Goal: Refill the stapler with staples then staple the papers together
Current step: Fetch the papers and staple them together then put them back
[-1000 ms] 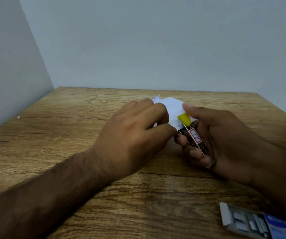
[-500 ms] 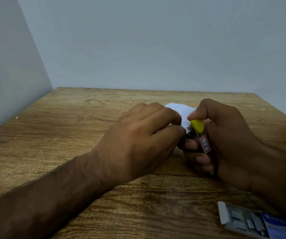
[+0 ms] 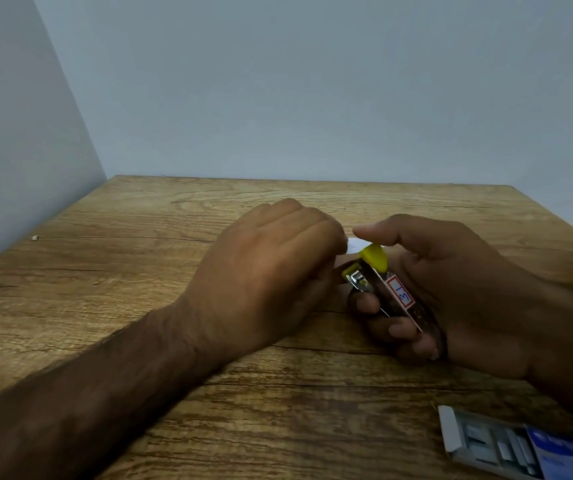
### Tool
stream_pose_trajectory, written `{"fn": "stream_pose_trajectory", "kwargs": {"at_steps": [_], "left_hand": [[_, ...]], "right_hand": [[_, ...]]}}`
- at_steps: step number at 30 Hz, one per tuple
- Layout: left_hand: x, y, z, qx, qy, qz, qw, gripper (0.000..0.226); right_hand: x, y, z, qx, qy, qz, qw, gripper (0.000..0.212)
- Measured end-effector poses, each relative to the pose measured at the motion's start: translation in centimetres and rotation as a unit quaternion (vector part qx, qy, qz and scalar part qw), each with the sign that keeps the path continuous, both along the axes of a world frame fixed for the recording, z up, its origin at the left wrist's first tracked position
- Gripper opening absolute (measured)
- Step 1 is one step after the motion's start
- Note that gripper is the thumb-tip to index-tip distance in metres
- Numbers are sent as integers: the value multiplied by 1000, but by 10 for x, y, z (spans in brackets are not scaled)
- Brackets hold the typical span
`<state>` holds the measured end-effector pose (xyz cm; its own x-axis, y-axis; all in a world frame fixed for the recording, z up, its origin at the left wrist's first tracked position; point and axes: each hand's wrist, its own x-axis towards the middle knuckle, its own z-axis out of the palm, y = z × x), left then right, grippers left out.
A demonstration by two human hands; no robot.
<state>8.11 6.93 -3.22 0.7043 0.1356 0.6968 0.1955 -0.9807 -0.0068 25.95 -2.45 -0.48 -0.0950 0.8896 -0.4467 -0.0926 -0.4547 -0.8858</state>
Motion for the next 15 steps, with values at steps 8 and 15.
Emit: {"fn": "stream_pose_trajectory", "kwargs": {"at_steps": [8,15], "left_hand": [[-1,7,-6,-86,-20,47,995,9],[-1,11,-9,-124,-19,36,991,7]], "right_hand": [[-17,-6,11,49,-285,139,947,36],[-27,-17,-4,239,-461,172,838,50]]}}
